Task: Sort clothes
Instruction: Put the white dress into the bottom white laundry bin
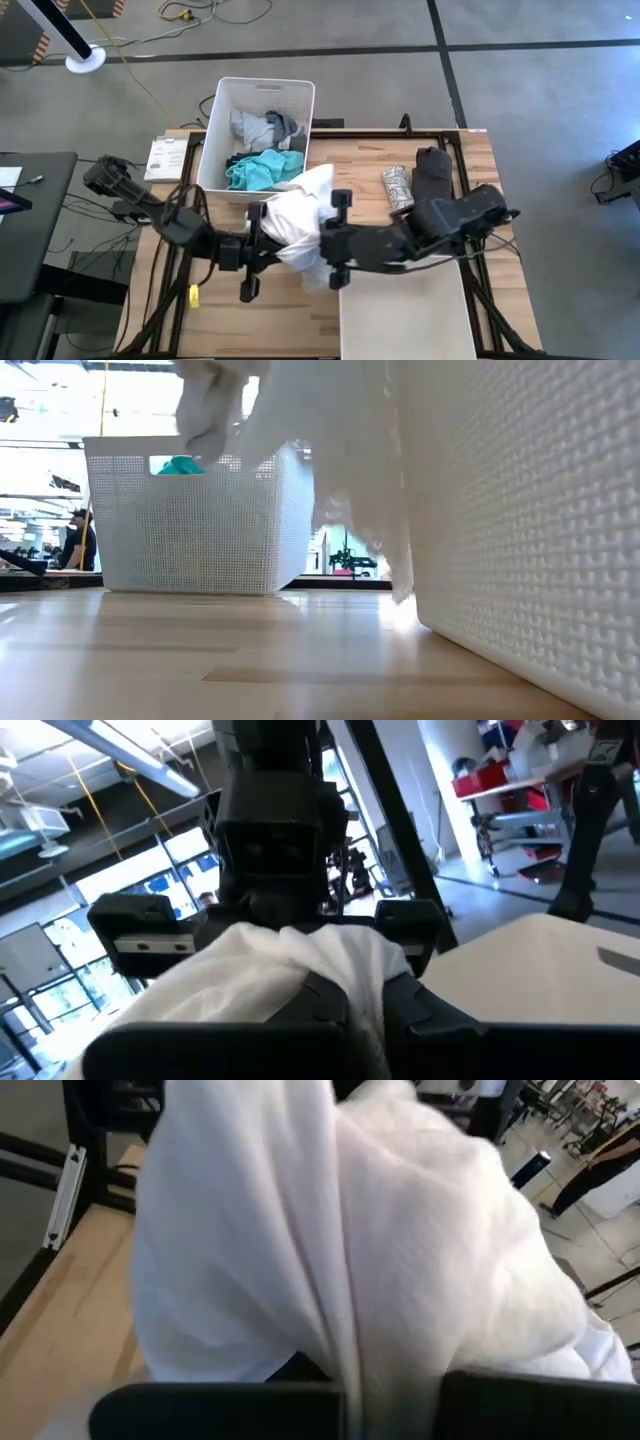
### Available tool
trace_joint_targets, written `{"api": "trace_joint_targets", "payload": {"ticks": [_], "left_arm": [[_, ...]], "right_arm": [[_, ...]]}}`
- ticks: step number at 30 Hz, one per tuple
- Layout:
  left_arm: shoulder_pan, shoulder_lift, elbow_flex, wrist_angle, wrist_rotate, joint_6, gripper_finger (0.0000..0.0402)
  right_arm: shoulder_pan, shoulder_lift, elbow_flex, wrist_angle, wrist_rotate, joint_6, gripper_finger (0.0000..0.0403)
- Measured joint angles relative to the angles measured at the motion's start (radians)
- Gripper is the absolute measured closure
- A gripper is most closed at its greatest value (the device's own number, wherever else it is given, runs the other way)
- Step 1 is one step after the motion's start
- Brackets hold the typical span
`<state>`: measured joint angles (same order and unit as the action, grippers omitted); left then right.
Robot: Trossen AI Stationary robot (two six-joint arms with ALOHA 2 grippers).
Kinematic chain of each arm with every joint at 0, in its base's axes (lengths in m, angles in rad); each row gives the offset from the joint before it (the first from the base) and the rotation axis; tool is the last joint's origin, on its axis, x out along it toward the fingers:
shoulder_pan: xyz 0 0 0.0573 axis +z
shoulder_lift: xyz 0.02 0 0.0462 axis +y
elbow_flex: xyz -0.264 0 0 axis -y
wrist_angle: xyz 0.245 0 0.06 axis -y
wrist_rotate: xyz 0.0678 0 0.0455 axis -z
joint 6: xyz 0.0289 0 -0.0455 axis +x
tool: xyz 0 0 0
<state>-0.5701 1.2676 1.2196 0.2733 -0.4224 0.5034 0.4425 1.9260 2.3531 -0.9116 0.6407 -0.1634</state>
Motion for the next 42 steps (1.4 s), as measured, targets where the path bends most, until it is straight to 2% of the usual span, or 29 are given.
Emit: {"api": "trace_joint_targets", "payload": {"ticks": [7, 16, 25, 27, 33, 38, 42], "left_arm": [[0.046, 0.092, 0.159, -0.052, 0.056, 0.033, 0.0398], [0.079, 0.301, 0.491, -0.189, 0.19, 0.032, 0.0399], [0.105, 0.493, 0.756, -0.389, 0.325, -0.046, 0.0399], [0.106, 0.512, 0.791, -0.463, 0.31, -0.039, 0.0399], [0.106, 0.501, 0.808, -0.604, 0.169, -0.018, 0.0399], [0.096, 0.45, 0.808, -0.747, 0.022, -0.021, 0.0399], [0.093, 0.408, 0.808, -0.909, -0.095, -0.065, 0.0399]], "right_arm": [[0.01, -0.086, 0.0, -0.011, -0.002, -0.006, 0.0366], [0.081, -0.18, 0.0, -0.025, -0.015, -0.018, 0.0365], [0.224, -0.227, 0.0, -0.269, -0.013, 0.192, 0.0365], [0.251, -0.226, 0.0, -0.338, 0.004, 0.251, 0.0365], [0.272, -0.197, 0.0, -0.513, 0.125, 0.397, 0.0365], [0.214, -0.152, 0.0, -0.609, 0.208, 0.445, 0.0365], [0.139, -0.114, 0.0, -0.646, 0.217, 0.446, 0.0365]]}}
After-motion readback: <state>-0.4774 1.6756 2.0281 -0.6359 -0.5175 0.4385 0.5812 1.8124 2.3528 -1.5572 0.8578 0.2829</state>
